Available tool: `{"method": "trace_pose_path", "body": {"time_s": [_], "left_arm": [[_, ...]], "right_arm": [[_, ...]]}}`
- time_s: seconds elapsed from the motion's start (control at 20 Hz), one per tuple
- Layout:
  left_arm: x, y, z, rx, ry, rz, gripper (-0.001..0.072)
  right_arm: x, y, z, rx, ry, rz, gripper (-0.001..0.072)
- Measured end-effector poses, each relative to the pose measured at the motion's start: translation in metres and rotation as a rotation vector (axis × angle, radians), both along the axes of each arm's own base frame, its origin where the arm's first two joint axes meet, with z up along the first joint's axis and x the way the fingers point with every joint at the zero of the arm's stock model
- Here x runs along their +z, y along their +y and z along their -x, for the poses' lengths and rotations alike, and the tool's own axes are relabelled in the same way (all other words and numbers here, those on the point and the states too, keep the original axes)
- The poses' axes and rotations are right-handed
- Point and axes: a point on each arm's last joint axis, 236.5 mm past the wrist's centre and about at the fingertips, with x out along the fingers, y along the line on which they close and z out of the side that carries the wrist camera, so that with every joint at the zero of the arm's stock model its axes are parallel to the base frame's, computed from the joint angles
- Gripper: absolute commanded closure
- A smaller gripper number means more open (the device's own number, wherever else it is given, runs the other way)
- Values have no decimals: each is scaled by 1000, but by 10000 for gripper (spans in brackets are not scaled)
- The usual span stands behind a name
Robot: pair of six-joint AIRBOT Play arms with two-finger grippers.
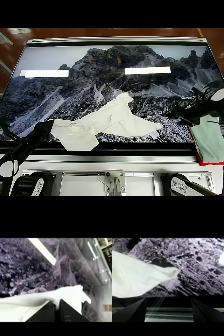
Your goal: Fold the shirts.
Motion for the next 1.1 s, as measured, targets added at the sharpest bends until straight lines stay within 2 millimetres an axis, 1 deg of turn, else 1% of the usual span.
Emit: {"method": "trace_pose_path", "body": {"time_s": [0.15,0.25,0.35,0.55,0.7,0.8,1.0,1.05,1.1], "left_arm": [[-7,-5,5,-24,35,-2,661],[-10,-6,7,-32,46,-3,661],[-11,-7,8,-37,53,-3,661],[-13,-8,9,-42,61,-3,661],[-13,-8,9,-42,62,-3,661],[-13,-8,9,-43,62,-3,661],[-13,-9,9,-44,63,-3,662],[-13,-9,9,-44,63,-3,661],[-13,-9,9,-44,63,-3,661]], "right_arm": [[-29,17,11,-78,28,-100,34],[-44,29,11,-122,32,-167,34],[-53,39,10,-150,40,-226,34],[-68,47,7,-184,51,-275,34],[-77,48,8,-205,58,-283,38],[-83,49,9,-218,61,-282,156],[-87,50,6,-233,47,-280,157],[-88,53,4,-228,39,-276,237],[-90,56,0,-222,25,-265,492]]}}
